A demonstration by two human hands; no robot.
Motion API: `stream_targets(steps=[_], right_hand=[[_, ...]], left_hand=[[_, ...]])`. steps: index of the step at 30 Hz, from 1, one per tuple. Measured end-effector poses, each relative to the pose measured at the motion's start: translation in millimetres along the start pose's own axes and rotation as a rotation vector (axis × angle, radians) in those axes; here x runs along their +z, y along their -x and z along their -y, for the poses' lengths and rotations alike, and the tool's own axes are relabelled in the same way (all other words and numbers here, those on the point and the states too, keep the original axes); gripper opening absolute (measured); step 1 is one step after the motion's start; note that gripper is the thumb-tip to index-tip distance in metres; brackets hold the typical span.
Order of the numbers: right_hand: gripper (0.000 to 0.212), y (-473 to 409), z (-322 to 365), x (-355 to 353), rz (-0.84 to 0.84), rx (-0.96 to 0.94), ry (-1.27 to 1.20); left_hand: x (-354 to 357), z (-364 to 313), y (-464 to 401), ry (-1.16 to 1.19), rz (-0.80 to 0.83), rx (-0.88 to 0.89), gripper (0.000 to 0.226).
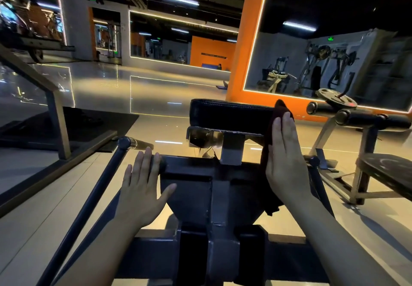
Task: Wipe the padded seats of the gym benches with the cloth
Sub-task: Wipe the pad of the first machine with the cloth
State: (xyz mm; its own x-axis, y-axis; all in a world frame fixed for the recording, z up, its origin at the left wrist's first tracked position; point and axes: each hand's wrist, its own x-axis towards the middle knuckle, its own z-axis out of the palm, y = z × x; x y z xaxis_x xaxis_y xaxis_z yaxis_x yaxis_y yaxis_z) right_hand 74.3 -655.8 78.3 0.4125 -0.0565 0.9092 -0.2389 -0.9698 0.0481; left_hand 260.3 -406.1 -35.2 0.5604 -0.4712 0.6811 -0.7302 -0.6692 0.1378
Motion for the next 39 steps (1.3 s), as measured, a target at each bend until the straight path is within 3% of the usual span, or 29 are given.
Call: stream_targets(steps=[9,20,28,34,39], right_hand=[[0.055,-3.7,8.7,7.3,-0.038,-0.007,-0.023],[0.055,-59.1,21.6,8.6,0.09,-0.499,0.173],[0.062,1.2,-15.3,9.4,-0.043,-0.175,0.058],[0.062,2.4,-1.4,0.6,0.046,-0.166,0.063],[0.059,-45.1,43.8,5.7,0.111,-0.32,0.012]], left_hand=[[3.1,0.8,0.2,0.002,-0.017,0.007,0.081],[-1.7,4.0,1.2,-0.029,0.059,-0.015,0.082],[-1.5,3.4,0.0,-0.027,0.04,-0.001,0.081],[0.2,-1.1,0.6,-0.05,0.021,-0.035,0.083],[-1.2,-1.7,-0.5,-0.027,0.014,-0.023,0.08]])
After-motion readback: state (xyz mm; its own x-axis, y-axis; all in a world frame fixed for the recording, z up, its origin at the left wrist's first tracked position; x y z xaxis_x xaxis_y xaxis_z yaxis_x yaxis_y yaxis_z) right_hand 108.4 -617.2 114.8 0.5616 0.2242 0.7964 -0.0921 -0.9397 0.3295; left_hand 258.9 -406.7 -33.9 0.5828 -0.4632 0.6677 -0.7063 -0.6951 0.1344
